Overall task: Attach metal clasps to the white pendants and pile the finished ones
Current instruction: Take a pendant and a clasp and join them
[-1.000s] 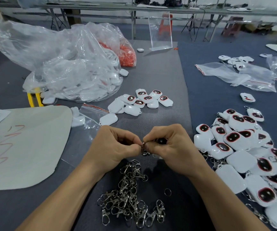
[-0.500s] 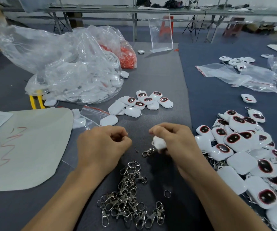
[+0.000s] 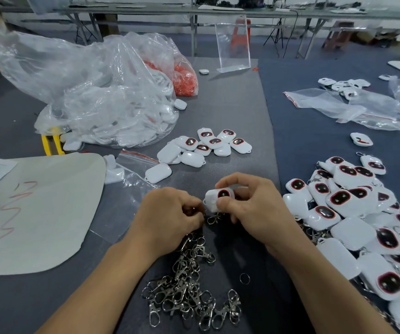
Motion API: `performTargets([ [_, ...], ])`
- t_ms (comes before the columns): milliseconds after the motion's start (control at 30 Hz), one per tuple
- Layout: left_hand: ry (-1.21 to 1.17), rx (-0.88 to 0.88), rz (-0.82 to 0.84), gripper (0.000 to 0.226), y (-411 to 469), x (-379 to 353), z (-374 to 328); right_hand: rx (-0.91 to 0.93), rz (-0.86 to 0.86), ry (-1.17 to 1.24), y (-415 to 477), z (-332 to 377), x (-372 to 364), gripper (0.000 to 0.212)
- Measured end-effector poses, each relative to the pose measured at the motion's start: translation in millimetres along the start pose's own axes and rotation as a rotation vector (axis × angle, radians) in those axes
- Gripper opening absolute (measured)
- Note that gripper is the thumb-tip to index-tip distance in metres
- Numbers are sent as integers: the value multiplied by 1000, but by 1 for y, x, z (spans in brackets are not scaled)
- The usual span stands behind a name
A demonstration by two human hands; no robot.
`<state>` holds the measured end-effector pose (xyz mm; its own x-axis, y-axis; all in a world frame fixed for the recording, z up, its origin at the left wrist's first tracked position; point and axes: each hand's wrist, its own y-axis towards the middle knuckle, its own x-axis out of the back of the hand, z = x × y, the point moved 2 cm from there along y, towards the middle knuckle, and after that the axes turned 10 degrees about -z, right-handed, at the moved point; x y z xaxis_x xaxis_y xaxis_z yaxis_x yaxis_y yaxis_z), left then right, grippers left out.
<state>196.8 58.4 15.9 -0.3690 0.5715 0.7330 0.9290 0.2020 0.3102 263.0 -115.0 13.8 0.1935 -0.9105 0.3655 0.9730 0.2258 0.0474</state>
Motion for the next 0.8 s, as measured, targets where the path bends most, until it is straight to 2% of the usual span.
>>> performTargets([
  [267, 24, -59, 26, 25, -1, 1, -1, 103, -7, -160, -3, 4, -1, 22],
  [467, 64, -46, 13, 29, -2, -1, -1, 203, -13, -281, -8, 12, -2, 30],
  [600, 57, -27, 5, 28, -3, -1, 0, 180, -13, -311, -7, 14, -2, 23],
  [800, 13, 8, -38, 21, -3, -3, 3, 54, 57, -151, -6, 6, -3, 19],
])
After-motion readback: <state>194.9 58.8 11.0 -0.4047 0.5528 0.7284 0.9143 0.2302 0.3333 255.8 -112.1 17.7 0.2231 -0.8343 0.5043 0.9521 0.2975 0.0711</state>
